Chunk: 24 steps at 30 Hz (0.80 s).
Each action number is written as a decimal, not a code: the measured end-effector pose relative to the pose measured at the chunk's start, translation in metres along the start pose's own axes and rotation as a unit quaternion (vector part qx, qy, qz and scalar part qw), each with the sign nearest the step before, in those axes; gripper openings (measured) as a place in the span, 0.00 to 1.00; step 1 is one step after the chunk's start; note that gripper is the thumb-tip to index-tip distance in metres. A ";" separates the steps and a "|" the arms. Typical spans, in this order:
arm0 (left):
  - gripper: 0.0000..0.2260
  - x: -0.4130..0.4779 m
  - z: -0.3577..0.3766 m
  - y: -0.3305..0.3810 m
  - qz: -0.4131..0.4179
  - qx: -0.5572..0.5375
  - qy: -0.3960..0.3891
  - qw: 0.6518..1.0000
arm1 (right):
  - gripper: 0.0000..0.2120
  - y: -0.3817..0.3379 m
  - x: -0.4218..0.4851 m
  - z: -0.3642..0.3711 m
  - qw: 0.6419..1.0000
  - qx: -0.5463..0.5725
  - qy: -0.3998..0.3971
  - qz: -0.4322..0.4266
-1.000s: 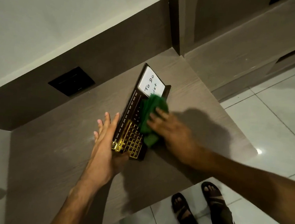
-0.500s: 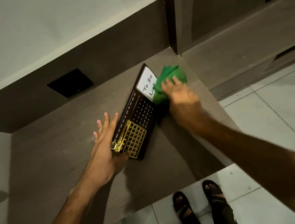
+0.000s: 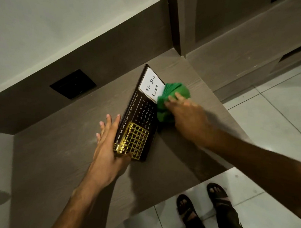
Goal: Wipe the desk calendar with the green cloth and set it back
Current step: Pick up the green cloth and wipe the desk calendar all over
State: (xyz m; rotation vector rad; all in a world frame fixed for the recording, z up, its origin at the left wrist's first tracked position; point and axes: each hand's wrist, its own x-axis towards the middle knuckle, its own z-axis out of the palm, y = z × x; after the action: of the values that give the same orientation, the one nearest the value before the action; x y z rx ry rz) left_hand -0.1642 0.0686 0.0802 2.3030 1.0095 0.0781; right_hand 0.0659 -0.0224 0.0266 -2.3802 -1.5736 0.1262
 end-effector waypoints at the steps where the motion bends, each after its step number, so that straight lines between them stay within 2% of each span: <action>1: 0.50 0.000 0.000 0.000 0.001 0.001 0.001 1.000 | 0.20 0.005 0.011 0.001 0.999 -0.029 0.001 0.015; 4: 0.50 0.000 -0.001 0.001 0.005 0.001 -0.002 1.000 | 0.22 -0.016 0.010 0.008 0.993 -0.092 -0.064 -0.035; 8: 0.49 0.000 -0.002 0.001 0.008 0.003 -0.003 1.000 | 0.27 -0.066 -0.041 0.003 0.978 -0.067 -0.161 -0.118; 10: 0.49 0.000 -0.003 0.002 0.007 0.006 -0.008 1.000 | 0.21 -0.065 -0.035 -0.006 0.978 -0.069 -0.165 -0.108; 12: 0.49 0.000 -0.003 0.002 0.005 0.006 -0.012 1.000 | 0.13 -0.055 -0.009 -0.017 0.983 -0.092 -0.134 -0.081; 14: 0.49 0.001 -0.003 0.003 0.005 0.005 -0.011 1.000 | 0.10 -0.046 0.019 -0.030 0.984 -0.111 -0.128 -0.060; 19: 0.50 0.004 0.000 0.006 -0.004 -0.002 0.000 1.000 | 0.12 -0.066 0.005 -0.025 0.977 -0.134 -0.153 -0.067; 24: 0.49 0.002 0.001 0.006 -0.005 -0.003 0.004 1.000 | 0.22 -0.095 -0.057 -0.008 0.956 -0.103 -0.225 -0.158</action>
State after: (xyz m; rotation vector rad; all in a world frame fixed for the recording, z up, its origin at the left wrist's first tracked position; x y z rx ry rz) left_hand -0.1589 0.0666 0.0825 2.2930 1.0239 0.0866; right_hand -0.0399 -0.0416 0.0567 -2.3178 -2.2570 0.4886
